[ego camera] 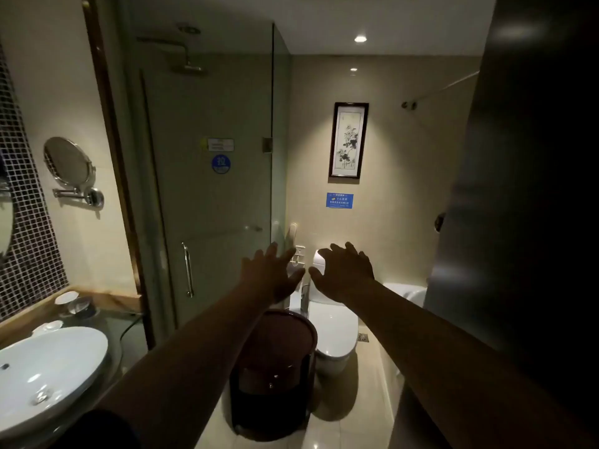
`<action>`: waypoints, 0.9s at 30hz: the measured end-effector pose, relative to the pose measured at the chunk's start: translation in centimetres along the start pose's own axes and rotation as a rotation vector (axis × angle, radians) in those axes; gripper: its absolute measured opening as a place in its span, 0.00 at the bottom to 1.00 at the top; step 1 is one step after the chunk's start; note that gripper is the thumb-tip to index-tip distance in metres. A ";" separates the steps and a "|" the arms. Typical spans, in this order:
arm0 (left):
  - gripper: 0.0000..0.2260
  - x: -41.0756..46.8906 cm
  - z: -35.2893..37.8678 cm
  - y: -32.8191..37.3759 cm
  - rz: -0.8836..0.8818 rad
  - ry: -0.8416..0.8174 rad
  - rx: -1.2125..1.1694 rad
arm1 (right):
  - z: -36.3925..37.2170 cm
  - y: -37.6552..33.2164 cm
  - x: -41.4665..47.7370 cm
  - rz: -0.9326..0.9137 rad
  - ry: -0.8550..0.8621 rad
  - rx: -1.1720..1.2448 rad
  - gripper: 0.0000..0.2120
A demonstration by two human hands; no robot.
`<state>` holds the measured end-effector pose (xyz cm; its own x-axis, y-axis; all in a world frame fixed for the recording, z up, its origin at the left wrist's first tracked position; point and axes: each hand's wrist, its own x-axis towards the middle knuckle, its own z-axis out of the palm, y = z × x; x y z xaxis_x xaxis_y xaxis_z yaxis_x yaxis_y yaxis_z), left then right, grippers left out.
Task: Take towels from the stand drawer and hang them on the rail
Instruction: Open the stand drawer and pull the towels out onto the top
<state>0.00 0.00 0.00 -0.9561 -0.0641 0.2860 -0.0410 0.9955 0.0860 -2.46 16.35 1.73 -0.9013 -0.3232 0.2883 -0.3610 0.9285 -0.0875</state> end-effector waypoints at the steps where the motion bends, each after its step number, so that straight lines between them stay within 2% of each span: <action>1: 0.31 0.6 0.3 -0.4 -0.005 -0.014 0.005 | 0.3 -0.1 0.6 -0.005 0.001 -0.005 0.29; 5: 0.32 4.0 1.9 -2.0 -0.032 -0.044 0.003 | 2.2 -0.1 3.4 0.017 -0.015 -0.037 0.30; 14: 0.31 11.5 5.0 -2.4 0.051 -0.058 0.007 | 5.8 1.4 9.9 0.113 -0.110 -0.067 0.27; 17: 0.30 14.4 5.2 -2.3 0.044 -0.030 -0.001 | 6.3 1.8 12.4 0.085 -0.101 -0.056 0.26; 22: 0.23 17.7 6.9 -2.1 0.043 -0.017 0.009 | 7.3 3.2 16.3 0.016 -0.105 -0.060 0.27; 27: 0.24 20.6 8.7 -2.4 -0.041 -0.025 -0.014 | 9.2 4.7 19.7 -0.026 -0.113 0.002 0.24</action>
<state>-22.10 -3.14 -2.62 -0.9606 -0.1028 0.2584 -0.0763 0.9910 0.1103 -24.12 12.63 -1.72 -0.9128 -0.3662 0.1809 -0.3852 0.9191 -0.0831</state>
